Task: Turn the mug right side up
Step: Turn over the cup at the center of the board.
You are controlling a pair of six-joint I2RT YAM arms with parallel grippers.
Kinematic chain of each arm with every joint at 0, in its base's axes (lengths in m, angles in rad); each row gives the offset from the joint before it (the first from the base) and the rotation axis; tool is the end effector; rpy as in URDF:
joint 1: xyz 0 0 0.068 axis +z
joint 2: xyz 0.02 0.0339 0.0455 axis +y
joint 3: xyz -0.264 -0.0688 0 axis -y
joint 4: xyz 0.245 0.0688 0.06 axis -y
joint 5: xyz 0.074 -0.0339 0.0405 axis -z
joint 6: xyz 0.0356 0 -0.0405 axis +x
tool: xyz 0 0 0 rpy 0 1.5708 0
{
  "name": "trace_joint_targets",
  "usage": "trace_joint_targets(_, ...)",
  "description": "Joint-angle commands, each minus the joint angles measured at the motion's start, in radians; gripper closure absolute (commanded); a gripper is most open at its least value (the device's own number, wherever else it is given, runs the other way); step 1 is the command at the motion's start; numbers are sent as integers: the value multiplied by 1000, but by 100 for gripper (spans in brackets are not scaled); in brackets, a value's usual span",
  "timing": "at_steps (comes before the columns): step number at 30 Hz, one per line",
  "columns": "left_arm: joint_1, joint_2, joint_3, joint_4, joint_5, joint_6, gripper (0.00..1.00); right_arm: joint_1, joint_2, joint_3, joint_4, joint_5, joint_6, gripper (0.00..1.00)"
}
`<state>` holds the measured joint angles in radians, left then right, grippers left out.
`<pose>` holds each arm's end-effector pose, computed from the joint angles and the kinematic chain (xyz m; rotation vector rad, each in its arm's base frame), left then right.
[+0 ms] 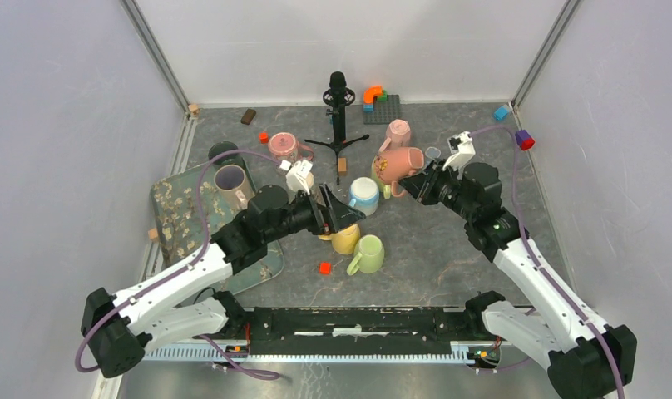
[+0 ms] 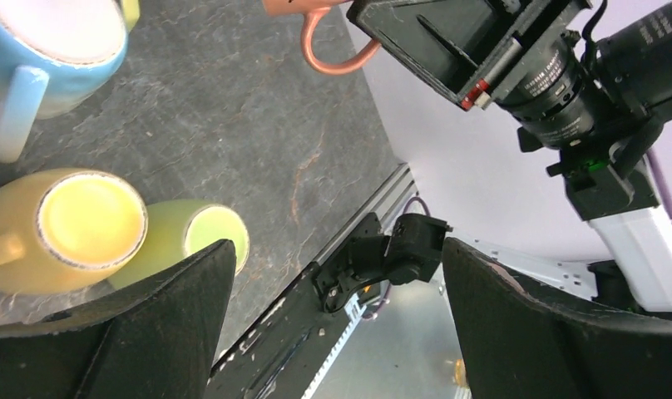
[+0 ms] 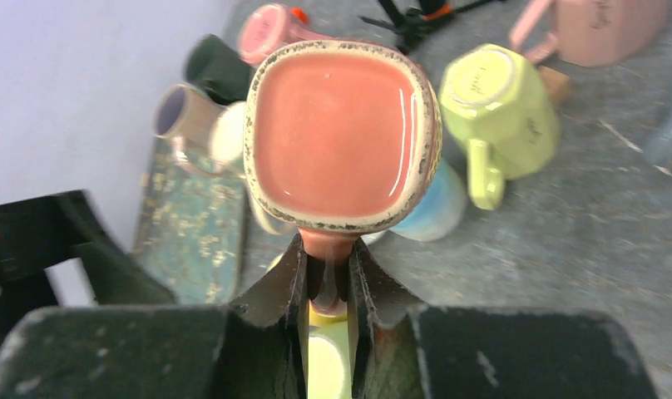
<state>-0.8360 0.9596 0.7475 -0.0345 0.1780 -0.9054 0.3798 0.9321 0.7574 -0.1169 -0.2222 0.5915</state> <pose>0.1471 -0.1722 0.3102 0.0712 2.0475 -1.3359 0.2000 0.0883 0.3107 0.0449 1.9489 0.8663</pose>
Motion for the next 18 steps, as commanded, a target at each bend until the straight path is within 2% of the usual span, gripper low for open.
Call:
trace_joint_targets(1, 34, 49, -48, 233, 120, -108, 0, 12, -47, -32, 315, -135, 165, 100)
trace_joint_targets(8, 105, 148, -135, 601, 230, -314, 7, 75, -27, -70, 501, -184, 306, 100)
trace_joint_targets(18, 107, 236, -130, 795, 241, -400, 21, 204, 23, -100, 653, -92, 427, 100)
